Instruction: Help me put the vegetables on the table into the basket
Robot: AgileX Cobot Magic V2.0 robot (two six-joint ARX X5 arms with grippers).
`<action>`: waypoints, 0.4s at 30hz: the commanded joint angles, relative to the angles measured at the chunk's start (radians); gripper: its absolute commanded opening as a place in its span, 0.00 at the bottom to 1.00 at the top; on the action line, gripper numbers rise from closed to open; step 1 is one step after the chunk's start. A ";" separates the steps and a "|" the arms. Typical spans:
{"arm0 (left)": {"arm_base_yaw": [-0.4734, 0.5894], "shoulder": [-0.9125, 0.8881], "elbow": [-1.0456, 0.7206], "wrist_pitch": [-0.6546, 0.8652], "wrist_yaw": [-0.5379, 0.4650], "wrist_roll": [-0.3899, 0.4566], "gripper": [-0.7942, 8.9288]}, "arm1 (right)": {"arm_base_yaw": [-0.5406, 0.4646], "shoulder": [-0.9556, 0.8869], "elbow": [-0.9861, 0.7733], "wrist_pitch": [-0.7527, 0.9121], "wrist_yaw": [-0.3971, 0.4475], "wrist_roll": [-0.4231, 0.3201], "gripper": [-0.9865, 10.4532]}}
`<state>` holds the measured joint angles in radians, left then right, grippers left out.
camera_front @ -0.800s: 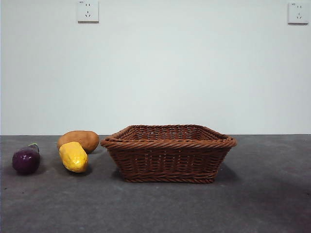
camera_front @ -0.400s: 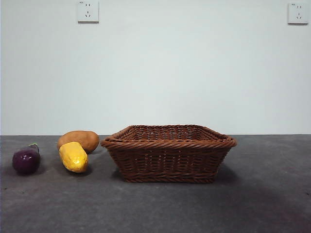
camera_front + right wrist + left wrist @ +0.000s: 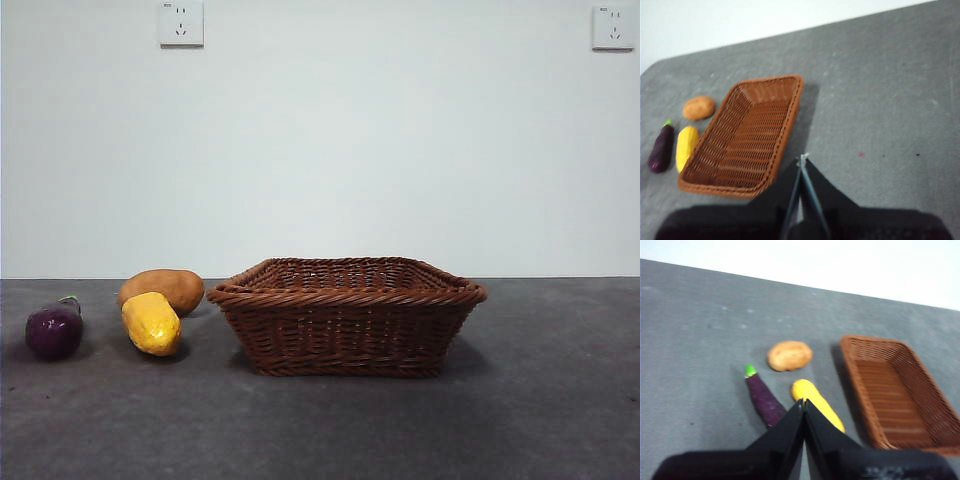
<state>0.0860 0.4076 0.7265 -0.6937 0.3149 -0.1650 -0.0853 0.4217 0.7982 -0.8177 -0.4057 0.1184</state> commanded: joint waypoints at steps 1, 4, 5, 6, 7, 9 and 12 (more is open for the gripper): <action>-0.017 0.016 0.054 -0.052 0.030 0.036 0.07 | 0.001 0.046 0.067 -0.045 -0.015 -0.042 0.08; -0.036 0.030 0.104 -0.109 0.058 0.047 0.07 | 0.001 0.100 0.136 -0.123 -0.020 -0.088 0.08; -0.042 0.031 0.116 -0.127 0.064 0.052 0.07 | 0.001 0.119 0.158 -0.154 -0.031 -0.108 0.08; -0.048 0.032 0.124 -0.140 0.064 0.061 0.07 | 0.001 0.135 0.176 -0.185 -0.042 -0.128 0.08; -0.053 0.032 0.130 -0.151 0.063 0.068 0.07 | 0.001 0.147 0.190 -0.209 -0.048 -0.143 0.08; -0.067 0.031 0.135 -0.174 0.063 0.072 0.07 | 0.001 0.175 0.219 -0.248 -0.051 -0.169 0.08; -0.081 0.034 0.135 -0.191 0.079 0.072 0.07 | 0.001 0.183 0.233 -0.259 -0.052 -0.173 0.08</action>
<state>0.0086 0.4423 0.8600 -0.8879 0.3862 -0.1055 -0.0853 0.6075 1.0256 -1.0775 -0.4534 -0.0395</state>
